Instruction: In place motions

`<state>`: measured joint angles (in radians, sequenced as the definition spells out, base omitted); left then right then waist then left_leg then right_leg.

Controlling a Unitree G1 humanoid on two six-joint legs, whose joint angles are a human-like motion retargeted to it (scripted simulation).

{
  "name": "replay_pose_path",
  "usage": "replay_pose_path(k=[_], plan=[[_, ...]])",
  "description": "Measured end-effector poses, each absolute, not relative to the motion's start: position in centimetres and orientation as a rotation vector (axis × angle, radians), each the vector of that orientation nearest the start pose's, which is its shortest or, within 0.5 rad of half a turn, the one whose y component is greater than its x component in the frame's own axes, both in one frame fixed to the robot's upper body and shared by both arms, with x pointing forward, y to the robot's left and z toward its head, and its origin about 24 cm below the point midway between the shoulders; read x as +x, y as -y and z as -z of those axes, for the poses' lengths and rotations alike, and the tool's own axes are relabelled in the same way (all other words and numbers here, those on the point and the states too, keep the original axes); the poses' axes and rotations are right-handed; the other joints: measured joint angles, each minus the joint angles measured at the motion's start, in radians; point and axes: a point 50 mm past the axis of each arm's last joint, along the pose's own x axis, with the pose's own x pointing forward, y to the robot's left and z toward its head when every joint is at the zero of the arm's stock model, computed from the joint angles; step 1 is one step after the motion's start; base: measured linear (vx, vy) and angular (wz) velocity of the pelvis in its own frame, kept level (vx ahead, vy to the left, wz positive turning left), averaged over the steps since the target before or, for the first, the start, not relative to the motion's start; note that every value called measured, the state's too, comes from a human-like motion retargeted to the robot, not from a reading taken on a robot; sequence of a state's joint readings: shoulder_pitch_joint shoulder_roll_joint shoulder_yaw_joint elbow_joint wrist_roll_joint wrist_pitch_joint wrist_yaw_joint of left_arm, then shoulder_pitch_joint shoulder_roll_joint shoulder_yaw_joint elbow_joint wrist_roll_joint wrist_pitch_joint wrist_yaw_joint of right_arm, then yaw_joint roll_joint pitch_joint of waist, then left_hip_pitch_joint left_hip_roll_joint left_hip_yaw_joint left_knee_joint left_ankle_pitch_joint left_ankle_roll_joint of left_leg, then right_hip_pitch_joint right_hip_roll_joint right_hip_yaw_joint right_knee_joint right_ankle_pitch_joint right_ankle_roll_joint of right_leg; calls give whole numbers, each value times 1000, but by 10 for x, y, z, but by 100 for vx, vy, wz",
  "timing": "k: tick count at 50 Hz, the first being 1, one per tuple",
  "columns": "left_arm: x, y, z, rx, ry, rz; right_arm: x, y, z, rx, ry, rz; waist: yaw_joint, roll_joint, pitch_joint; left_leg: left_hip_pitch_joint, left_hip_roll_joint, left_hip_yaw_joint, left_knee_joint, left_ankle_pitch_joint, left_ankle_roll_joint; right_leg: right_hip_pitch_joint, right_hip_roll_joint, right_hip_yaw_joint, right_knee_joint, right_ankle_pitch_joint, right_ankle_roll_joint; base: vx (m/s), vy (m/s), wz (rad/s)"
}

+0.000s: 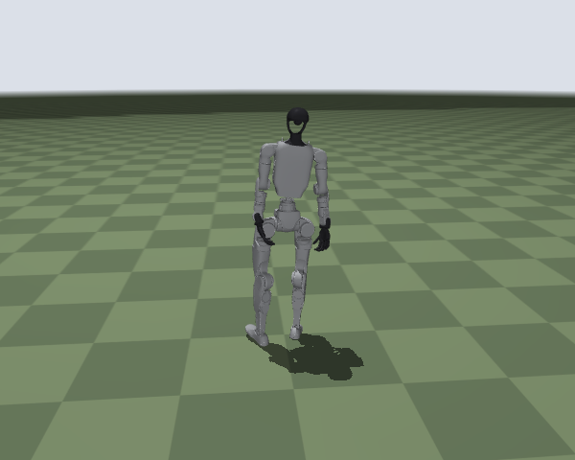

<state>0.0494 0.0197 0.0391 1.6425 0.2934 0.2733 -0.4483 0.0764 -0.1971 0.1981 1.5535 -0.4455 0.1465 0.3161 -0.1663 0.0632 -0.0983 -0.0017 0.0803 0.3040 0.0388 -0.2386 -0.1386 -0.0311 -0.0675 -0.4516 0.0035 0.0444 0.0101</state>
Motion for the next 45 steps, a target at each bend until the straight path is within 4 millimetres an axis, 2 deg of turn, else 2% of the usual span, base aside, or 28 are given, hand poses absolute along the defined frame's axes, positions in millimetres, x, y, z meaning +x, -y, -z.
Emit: replay_pose_path(k=[45], plan=[[-53, -144, 168, -211, -1988, 486, -39, 225, 169, -397, -1875, -548, 11, 2, -8, -12, -2, 2, 0, 2, 5, -14, 1, 5, 5, 3, -1, 0, 0, 0]])
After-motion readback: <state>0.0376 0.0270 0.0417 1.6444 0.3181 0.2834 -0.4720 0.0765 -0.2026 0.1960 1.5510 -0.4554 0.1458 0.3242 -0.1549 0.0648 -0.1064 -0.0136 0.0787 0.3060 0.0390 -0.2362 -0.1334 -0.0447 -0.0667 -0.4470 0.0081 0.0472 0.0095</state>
